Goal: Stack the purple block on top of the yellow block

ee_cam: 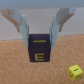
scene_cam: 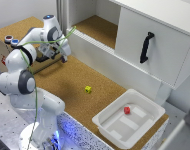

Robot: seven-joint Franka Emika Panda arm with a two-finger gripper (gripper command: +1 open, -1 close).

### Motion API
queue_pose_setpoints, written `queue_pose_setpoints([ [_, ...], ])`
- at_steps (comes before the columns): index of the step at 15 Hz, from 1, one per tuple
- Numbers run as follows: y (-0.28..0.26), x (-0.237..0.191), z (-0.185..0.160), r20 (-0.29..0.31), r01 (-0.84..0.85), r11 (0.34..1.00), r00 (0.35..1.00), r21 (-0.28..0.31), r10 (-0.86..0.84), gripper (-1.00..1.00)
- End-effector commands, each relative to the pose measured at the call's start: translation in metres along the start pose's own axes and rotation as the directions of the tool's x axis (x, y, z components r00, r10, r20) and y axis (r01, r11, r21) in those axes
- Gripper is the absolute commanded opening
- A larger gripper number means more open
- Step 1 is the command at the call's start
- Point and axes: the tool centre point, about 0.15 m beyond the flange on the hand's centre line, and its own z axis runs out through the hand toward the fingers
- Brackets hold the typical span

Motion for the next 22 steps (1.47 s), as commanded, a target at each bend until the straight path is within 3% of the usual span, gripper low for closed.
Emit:
queue_pose_setpoints([
  [1,0.064,0.029,0.046,-0.001,0.05,0.989,0.999,0.142,-0.05,-1.0],
  [7,0.113,0.055,0.098,0.041,0.157,0.984,0.986,0.082,-0.161,-1.0],
  [10,0.126,0.052,0.123,0.079,0.217,0.971,0.971,0.1,-0.225,-1.0],
  [12,0.134,0.055,0.139,0.079,0.262,0.962,0.96,0.079,-0.268,-1.0],
  [16,0.134,0.062,0.164,0.078,0.28,0.952,0.953,0.124,-0.291,-1.0],
  [18,0.118,0.07,0.163,0.05,0.323,0.938,0.942,0.128,-0.331,-1.0],
  [22,0.092,0.073,0.163,0.065,0.43,0.89,0.894,0.151,-0.443,-1.0],
])
